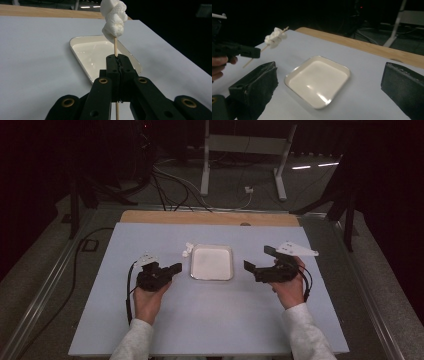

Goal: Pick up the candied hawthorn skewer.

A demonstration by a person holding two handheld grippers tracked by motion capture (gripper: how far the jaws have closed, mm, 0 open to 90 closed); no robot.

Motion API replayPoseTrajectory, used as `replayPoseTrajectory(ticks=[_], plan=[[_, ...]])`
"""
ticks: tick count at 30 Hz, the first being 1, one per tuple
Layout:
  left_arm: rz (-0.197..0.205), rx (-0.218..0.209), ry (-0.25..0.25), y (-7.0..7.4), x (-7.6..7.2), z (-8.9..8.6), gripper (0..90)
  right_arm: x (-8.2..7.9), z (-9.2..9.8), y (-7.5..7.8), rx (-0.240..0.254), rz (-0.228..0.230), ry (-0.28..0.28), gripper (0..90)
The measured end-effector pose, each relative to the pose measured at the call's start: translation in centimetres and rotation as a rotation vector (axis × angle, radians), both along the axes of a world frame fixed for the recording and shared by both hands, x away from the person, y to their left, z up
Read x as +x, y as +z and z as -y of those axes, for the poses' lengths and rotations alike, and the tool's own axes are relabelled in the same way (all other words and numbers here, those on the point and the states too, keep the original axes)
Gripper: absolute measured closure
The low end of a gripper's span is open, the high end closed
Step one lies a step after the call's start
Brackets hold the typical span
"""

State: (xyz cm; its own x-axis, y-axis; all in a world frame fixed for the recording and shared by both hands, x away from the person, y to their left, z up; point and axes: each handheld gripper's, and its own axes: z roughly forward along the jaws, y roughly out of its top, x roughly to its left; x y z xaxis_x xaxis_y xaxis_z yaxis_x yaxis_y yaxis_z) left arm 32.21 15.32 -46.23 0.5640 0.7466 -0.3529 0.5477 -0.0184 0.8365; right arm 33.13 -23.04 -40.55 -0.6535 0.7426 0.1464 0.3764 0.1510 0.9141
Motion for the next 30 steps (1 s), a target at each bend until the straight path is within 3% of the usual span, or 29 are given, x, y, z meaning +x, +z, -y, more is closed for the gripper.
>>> replayPoseTrajectory(ticks=[9, 11, 16, 25, 30], plan=[[0.013, 0.008, -0.015, -0.4, -0.6, -0.4, 90.0, 2.2, -4.4, 0.5, -0.016, -0.043, 0.098, 0.6], [0.016, 0.004, -0.012, -0.5, -0.7, -0.5, 90.0, 2.8, -6.0, 0.5, -0.004, -0.059, 0.127, 0.6], [0.028, -0.001, -0.022, -0.5, -0.9, -0.3, 90.0, 3.6, -8.1, 0.3, 0.002, -0.081, 0.16, 0.6], [0.05, -0.009, -0.043, -0.6, -1.6, -0.2, 90.0, 5.1, -9.7, -0.4, 0.1, -0.157, 0.185, 0.6], [0.064, -0.013, -0.051, -0.6, -1.8, -0.2, 90.0, 5.5, -10.3, -0.5, 0.103, -0.177, 0.193, 0.7]])
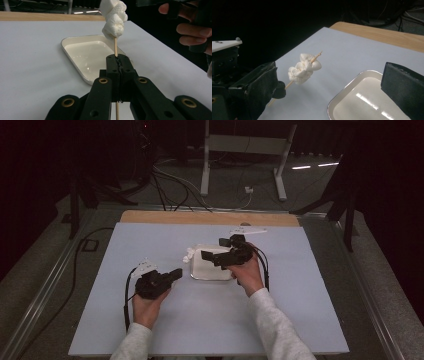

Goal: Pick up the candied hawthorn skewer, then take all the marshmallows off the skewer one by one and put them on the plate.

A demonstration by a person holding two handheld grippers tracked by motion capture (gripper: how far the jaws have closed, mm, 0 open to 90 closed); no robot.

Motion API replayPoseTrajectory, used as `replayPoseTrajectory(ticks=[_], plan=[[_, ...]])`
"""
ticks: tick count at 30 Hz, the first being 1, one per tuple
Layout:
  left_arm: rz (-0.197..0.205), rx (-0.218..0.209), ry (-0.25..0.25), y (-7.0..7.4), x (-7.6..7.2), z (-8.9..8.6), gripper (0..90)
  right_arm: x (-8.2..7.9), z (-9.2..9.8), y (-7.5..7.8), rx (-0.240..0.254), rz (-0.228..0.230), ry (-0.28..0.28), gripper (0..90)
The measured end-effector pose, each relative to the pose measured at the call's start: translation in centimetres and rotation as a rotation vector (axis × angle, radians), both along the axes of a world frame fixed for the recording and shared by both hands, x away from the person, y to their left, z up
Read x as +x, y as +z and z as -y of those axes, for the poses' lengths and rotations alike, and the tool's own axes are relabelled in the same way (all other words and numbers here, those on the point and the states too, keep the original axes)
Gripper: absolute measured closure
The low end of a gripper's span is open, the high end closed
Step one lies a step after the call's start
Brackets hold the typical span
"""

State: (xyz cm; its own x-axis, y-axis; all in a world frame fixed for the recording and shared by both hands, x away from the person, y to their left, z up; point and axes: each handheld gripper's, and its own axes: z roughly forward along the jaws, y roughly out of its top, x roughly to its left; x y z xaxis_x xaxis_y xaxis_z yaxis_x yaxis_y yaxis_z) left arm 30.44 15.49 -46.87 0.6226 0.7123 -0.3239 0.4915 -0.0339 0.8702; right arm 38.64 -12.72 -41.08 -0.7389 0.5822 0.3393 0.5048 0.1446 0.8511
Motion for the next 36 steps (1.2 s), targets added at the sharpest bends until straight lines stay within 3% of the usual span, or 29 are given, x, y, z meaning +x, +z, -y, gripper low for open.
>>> replayPoseTrajectory(ticks=[6, 11, 14, 17, 22, 23, 26, 31, 36], plan=[[0.006, 0.004, -0.014, -0.1, -0.1, 0.3, 90.0, 0.3, -0.4, -0.2, -0.021, -0.009, 0.002, 0.7], [0.008, 0.003, -0.032, -0.3, -0.2, 0.7, 90.0, 0.7, 0.0, -0.4, -0.01, -0.058, -0.004, 7.0], [0.012, 0.004, -0.037, -0.3, -0.2, 0.8, 90.0, 0.8, 0.1, -0.5, 0.004, -0.093, 0.012, 18.0], [0.011, 0.006, -0.042, -0.4, -0.1, 1.0, 90.0, 0.9, -0.1, -0.7, 0.017, -0.148, 0.021, 39.8], [0.01, 0.005, -0.05, -0.5, -0.1, 1.2, 90.0, 1.1, -0.2, -0.9, 0.061, -0.182, 0.041, 49.0], [0.012, 0.008, -0.054, -0.5, -0.1, 1.3, 90.0, 1.2, -0.3, -1.0, 0.077, -0.205, 0.064, 55.5], [0.018, 0.012, -0.072, -0.6, -0.2, 1.6, 90.0, 1.2, -0.6, -1.1, 0.068, -0.221, 0.078, 60.4], [0.02, 0.023, -0.078, -0.7, -0.2, 1.8, 90.0, 1.3, -0.8, -1.3, 0.058, -0.251, 0.078, 62.3], [0.027, 0.028, -0.087, -0.7, -0.2, 1.9, 90.0, 1.4, -0.9, -1.5, 0.056, -0.279, 0.076, 56.7]])
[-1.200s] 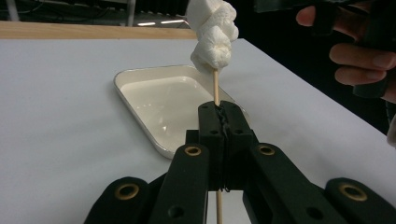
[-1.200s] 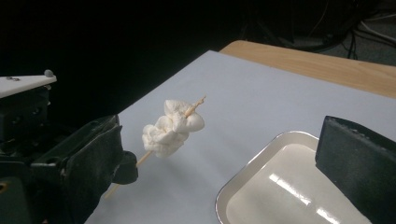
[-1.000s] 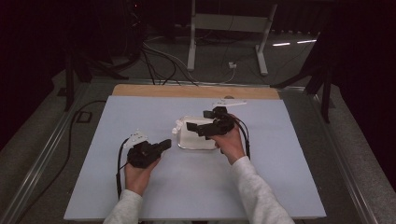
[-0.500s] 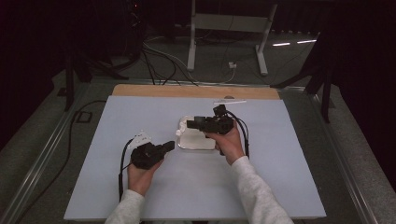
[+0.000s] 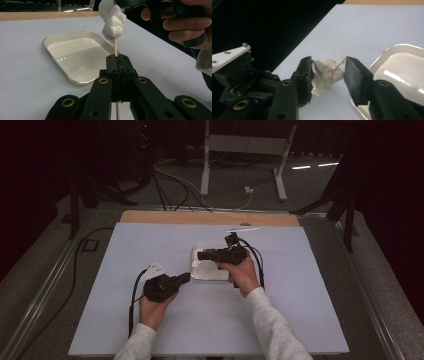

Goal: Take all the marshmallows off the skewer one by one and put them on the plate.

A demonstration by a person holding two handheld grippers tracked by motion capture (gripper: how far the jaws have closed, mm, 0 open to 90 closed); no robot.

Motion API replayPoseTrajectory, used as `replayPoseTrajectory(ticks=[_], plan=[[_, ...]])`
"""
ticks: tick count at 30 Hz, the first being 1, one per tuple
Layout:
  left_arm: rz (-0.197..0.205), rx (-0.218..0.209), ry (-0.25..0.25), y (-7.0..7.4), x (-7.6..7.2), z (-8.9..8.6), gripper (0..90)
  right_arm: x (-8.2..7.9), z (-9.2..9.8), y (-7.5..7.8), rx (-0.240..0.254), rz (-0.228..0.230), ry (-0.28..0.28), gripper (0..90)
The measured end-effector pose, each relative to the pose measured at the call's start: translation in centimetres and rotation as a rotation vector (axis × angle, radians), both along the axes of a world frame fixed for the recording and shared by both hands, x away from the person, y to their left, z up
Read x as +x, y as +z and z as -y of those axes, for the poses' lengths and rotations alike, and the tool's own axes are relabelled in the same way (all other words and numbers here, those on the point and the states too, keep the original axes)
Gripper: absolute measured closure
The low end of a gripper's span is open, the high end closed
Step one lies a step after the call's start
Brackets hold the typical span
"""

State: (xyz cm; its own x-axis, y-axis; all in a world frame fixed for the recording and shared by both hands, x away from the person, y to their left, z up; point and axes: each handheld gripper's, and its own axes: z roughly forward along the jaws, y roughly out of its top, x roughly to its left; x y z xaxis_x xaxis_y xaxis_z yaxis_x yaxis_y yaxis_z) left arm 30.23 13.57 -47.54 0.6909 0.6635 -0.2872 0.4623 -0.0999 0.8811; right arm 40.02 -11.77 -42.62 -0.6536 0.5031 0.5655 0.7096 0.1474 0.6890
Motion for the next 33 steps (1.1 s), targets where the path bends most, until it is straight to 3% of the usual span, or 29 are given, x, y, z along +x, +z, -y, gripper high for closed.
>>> replayPoseTrajectory(ticks=[4, 7, 8, 10, 14, 17, 24, 33], plan=[[0.013, 0.004, -0.009, 0.1, -0.1, 0.2, 90.0, 0.2, -0.3, -0.4, 0.004, -0.047, -0.006, 54.3], [0.014, 0.006, -0.008, 0.1, -0.1, 0.3, 90.0, 0.3, -0.3, -0.6, 0.008, -0.068, -0.011, 58.7], [0.014, 0.009, -0.01, 0.1, -0.1, 0.2, 90.0, 0.5, -0.3, -0.8, 0.018, -0.114, -0.017, 62.1], [0.016, 0.009, -0.011, 0.1, -0.1, 0.2, 90.0, 0.6, -0.2, -0.8, 0.032, -0.148, -0.016, 65.1], [0.017, 0.008, -0.016, 0.0, -0.1, 0.2, 90.0, 0.5, 0.0, -0.6, 0.041, -0.158, -0.007, 70.3], [0.014, 0.009, -0.024, -0.1, 0.1, 0.2, 90.0, 0.4, 0.3, -0.3, 0.035, -0.144, -0.015, 73.7], [0.009, 0.036, -0.033, -0.3, 0.1, 0.3, 90.0, -0.1, 0.9, 0.6, -0.014, -0.046, -0.085, 80.0], [0.013, 0.086, -0.034, -0.3, 0.0, 0.6, 90.0, -0.6, 0.8, 1.0, -0.064, 0.061, -0.132, 84.9]])
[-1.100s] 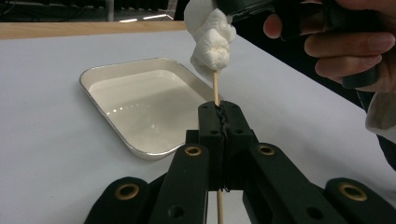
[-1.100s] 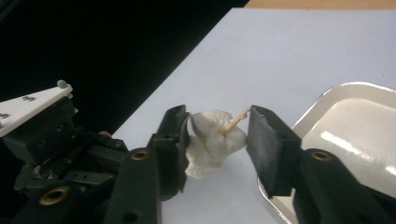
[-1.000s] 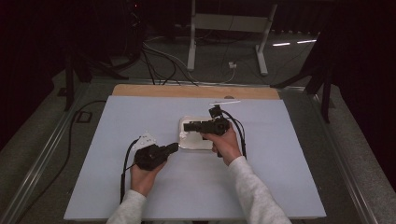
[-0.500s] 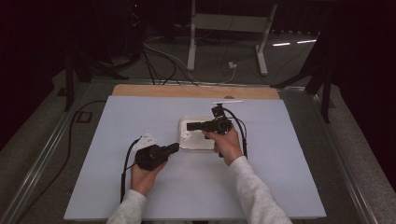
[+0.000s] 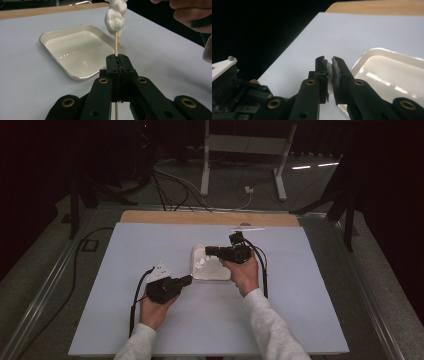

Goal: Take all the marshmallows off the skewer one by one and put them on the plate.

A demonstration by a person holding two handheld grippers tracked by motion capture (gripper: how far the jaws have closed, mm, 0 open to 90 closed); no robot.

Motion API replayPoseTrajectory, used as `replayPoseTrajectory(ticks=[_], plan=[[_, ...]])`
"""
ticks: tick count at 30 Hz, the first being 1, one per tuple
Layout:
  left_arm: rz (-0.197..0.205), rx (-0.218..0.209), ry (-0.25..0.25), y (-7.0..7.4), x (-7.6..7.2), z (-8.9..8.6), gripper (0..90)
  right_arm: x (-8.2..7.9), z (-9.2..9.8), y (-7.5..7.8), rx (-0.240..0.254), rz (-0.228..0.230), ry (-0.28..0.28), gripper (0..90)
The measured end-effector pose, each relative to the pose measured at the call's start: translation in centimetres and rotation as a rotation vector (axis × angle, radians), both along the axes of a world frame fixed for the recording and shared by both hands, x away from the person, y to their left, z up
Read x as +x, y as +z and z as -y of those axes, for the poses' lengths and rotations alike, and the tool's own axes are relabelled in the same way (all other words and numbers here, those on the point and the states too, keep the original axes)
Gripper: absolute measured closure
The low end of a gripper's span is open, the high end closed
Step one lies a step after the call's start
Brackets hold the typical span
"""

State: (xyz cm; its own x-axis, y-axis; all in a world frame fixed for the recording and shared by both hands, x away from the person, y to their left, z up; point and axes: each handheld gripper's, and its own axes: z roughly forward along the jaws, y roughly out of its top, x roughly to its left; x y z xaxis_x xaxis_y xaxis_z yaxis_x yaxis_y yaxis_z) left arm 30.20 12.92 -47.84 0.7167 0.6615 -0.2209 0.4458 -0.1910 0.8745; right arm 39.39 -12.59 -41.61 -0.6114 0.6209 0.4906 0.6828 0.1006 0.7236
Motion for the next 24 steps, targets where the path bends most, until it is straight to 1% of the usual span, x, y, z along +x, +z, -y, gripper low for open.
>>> replayPoseTrajectory(ticks=[4, 5, 7, 9, 12, 14, 15, 16, 18, 19, 20, 21, 22, 23, 24], plan=[[-0.003, 0.009, -0.001, 0.0, 0.0, 0.1, 90.0, -0.2, 0.1, 0.2, -0.02, 0.031, -0.03, 85.9], [-0.003, 0.017, -0.002, 0.0, 0.0, 0.1, 90.0, -0.2, 0.1, 0.2, -0.02, 0.031, -0.03, 85.9], [0.001, 0.033, 0.0, 0.1, 0.0, 0.2, 90.0, -0.4, 0.0, 0.3, -0.041, 0.05, -0.041, 86.5], [0.011, 0.064, 0.004, 0.3, -0.1, 0.4, 90.0, -0.6, -0.2, 0.3, -0.061, 0.069, -0.056, 87.0], [0.001, 0.065, 0.0, 0.3, -0.1, 0.4, 90.0, -0.7, -0.4, 0.3, -0.079, 0.088, -0.078, 87.8], [-0.002, 0.078, 0.007, 0.3, -0.1, 0.3, 90.0, -0.8, -0.5, 0.2, -0.087, 0.096, -0.089, 88.2], [-0.004, 0.084, 0.009, 0.3, -0.1, 0.3, 90.0, -0.8, -0.6, 0.1, -0.101, 0.103, -0.093, 88.4], [-0.003, 0.09, 0.012, 0.3, -0.1, 0.2, 90.0, -0.8, -0.6, 0.1, -0.101, 0.103, -0.093, 88.4], [-0.004, 0.109, 0.015, 0.2, 0.0, 0.2, 90.0, -0.8, -0.6, 0.0, -0.118, 0.114, -0.122, 88.8], [-0.003, 0.116, 0.014, 0.2, 0.0, 0.2, 90.0, -0.8, -0.6, 0.0, -0.119, 0.117, -0.133, 88.9], [-0.003, 0.132, 0.016, 0.1, -0.1, 0.2, 90.0, -0.7, -0.4, 0.0, -0.119, 0.117, -0.144, 88.9], [-0.016, 0.182, 0.031, -0.1, -0.1, 0.2, 90.0, -0.6, 0.0, 0.1, -0.127, 0.133, -0.176, 89.1], [-0.016, 0.182, 0.031, -0.1, -0.1, 0.2, 90.0, -0.5, 0.6, 0.3, -0.137, 0.151, -0.214, 89.1], [-0.052, 0.184, 0.045, -0.9, 0.0, -0.5, 90.0, -0.2, 1.6, 0.7, -0.106, 0.135, -0.229, 89.0], [-0.069, 0.154, 0.045, -1.1, 0.1, -0.9, 90.0, 0.1, 2.7, 1.0, -0.073, 0.119, -0.236, 88.8]])
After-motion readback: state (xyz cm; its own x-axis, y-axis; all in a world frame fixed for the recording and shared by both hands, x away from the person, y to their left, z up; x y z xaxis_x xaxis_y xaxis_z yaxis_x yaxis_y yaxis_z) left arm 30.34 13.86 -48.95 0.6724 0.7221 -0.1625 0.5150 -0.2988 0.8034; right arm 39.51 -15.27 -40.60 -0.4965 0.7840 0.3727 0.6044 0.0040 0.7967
